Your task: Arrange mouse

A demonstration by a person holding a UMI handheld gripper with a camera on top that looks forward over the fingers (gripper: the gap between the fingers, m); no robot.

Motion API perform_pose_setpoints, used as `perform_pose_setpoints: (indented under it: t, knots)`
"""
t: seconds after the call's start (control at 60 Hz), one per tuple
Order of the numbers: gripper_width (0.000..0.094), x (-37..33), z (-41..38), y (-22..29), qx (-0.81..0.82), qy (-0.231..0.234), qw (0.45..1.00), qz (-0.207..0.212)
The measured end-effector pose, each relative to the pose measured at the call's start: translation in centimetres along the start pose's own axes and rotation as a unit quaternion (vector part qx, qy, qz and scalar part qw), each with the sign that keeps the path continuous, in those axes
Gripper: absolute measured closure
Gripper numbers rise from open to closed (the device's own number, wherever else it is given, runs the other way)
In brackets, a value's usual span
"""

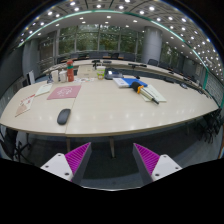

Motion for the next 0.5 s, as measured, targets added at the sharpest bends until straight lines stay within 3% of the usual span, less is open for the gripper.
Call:
perform_pose_setpoints:
  t: [0.117,0.267,0.5]
  knots:
    - [0.0085,4.6,-8.2,-0.6,0.0,0.049,0.999,-0.011]
    - [0.0085,10.5,-17.2,1.8,0.004,0.085,0.996,0.008]
    - [0.0132,19.1,-23.5,5.5,0.011,0.076,0.997,0.019]
Point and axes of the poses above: the point between the fingertips, and its own axes, seen from behind it with the camera up: z to the right, y up, x forward, the way the camera looks, the point moved 7 cm from there along -x, backward, against the way the camera looks, and after that the axes turned 2 degrees about x, right-handed, at the moved point
